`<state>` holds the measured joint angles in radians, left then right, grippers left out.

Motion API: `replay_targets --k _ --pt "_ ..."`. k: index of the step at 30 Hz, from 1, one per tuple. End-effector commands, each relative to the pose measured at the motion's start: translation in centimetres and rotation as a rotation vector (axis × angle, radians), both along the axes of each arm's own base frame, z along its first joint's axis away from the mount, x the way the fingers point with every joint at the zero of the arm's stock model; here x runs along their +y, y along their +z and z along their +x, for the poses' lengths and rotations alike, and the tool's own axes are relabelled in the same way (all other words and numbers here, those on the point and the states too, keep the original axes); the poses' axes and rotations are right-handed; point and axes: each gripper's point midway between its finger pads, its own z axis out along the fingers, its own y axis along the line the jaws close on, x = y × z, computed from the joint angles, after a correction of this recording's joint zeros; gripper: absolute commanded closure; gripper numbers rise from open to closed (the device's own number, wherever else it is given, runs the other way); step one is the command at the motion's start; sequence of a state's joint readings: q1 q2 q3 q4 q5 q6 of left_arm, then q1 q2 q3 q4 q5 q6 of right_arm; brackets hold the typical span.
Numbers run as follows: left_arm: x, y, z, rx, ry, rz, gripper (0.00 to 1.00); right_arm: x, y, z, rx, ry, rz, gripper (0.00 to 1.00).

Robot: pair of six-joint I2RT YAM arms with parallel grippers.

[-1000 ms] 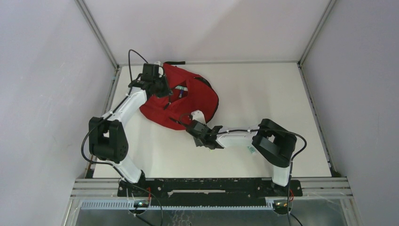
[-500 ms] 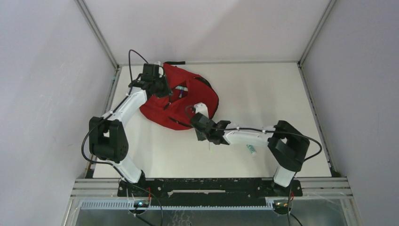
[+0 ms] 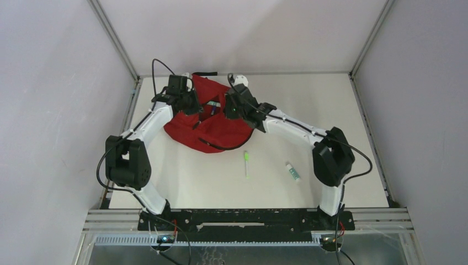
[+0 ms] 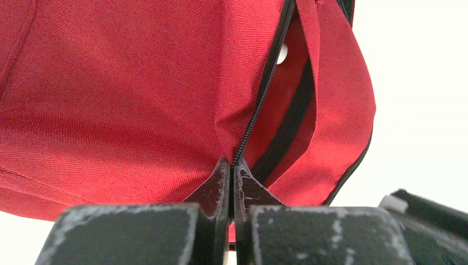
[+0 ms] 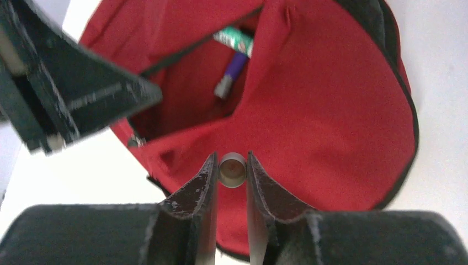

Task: Pack the student bag
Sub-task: Place the stationery in the student bag.

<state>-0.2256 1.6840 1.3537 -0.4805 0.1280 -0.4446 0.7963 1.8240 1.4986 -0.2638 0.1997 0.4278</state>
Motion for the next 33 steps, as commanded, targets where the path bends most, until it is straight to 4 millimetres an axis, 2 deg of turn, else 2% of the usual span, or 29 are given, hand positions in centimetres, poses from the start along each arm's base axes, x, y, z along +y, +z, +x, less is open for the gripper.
replay_targets --k 1,4,7,8,10,11,12,15,17,20,21,22,23,24,26,29,31,33 --pt "-1.1 1.4 0.4 -0.03 -0.035 -0.053 1.0 3.1 1.9 2.3 -0.021 0.048 0.065 0.81" --pt "-1.1 1.5 0.4 -0.032 -0.037 -0.054 1.0 4.9 1.6 3.3 -0.005 0.072 0.086 0.8" --pt "-1.1 1.6 0.3 -0.031 -0.039 -0.055 1.0 6.2 0.2 4.4 0.026 0.078 0.089 0.77" --pt "-1.1 1.6 0.2 -0.031 -0.039 -0.055 1.0 6.5 -0.1 4.7 0.042 0.081 0.097 0.73" --pt "-1.1 1.6 0.2 -0.03 -0.041 -0.057 1.0 7.0 -0.3 5.0 0.061 0.089 0.107 0.59" --pt "-1.1 1.6 0.1 -0.029 -0.043 -0.057 1.0 7.1 0.0 5.0 0.056 0.09 0.112 0.5" --pt "-1.1 1.7 0.1 -0.03 -0.041 -0.058 1.0 7.1 0.3 4.9 0.052 0.091 0.117 0.45" --pt "-1.2 1.7 0.1 -0.031 -0.043 -0.058 1.0 7.0 1.8 4.5 0.038 0.105 0.148 0.43" --pt "-1.1 1.7 0.1 -0.03 -0.043 -0.06 1.0 7.0 2.9 3.5 0.04 0.152 0.176 0.43" --pt "-1.1 1.6 0.0 -0.028 -0.039 -0.06 1.0 5.2 4.2 2.2 0.011 0.145 0.148 0.44" --pt "-1.1 1.7 -0.1 -0.028 -0.039 -0.062 1.0 3.8 3.3 1.6 0.012 0.117 0.119 0.44" --pt "-1.1 1.6 -0.1 -0.027 -0.04 -0.06 1.0 2.3 3.2 1.0 0.002 0.091 0.107 0.44" --pt "-1.1 1.7 -0.1 -0.03 -0.038 -0.058 1.0 0.8 4.1 0.1 -0.018 0.07 0.121 0.44" --pt "-1.0 1.7 -0.1 -0.033 -0.038 -0.058 1.0 -0.7 3.5 -0.6 0.003 0.058 0.131 0.43" --pt "-1.2 1.8 0.0 -0.037 -0.041 -0.067 1.0 -3.0 1.7 -2.3 0.072 0.026 0.125 0.41" --pt "-1.3 1.9 0.2 -0.041 -0.043 -0.07 1.0 -6.7 -2.4 -4.9 0.119 -0.077 0.001 0.35" --pt "-1.2 2.1 0.3 -0.044 -0.038 -0.068 1.0 -8.1 -4.9 -6.7 0.147 -0.117 -0.071 0.32" --pt "-1.2 2.1 0.2 -0.046 -0.034 -0.066 1.0 -8.8 -7.1 -8.0 0.184 -0.143 -0.123 0.31"
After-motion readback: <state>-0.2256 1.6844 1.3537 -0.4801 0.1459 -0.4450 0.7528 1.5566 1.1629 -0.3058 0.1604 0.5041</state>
